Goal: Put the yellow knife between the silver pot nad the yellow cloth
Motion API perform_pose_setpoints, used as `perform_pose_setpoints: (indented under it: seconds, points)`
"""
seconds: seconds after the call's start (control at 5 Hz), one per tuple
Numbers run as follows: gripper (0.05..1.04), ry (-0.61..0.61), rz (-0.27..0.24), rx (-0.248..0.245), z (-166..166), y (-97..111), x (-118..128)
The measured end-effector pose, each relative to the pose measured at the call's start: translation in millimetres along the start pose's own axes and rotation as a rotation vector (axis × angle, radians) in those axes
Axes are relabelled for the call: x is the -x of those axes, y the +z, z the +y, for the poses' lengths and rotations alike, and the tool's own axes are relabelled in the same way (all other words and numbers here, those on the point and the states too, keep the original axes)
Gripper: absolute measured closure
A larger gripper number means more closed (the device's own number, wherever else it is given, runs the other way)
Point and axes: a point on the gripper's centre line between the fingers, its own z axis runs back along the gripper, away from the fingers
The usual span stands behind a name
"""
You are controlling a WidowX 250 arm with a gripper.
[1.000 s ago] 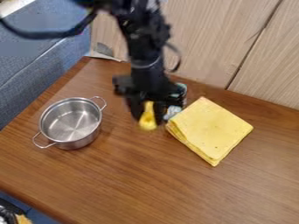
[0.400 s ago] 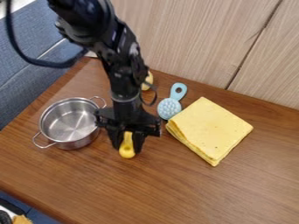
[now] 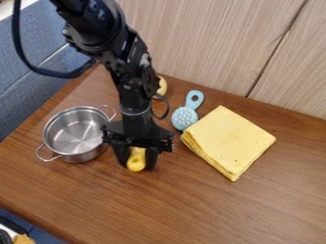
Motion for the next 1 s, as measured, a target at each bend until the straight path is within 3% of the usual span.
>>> perform_pose_setpoints:
  seconds: [0.2,0.6,0.8,1.0]
  points:
    - [0.072,0.000,-0.004,-0.003,-2.4,4.9,0.8]
    - [0.081,0.000,-0.086,0.035,-10.0,36.1,-7.4]
    - [0.083,-0.010,-0.165,0.057,-13.6,62.8,-16.0]
    - [0.083,-0.013,-0.164,0.058,-14.4,63.2,-15.7]
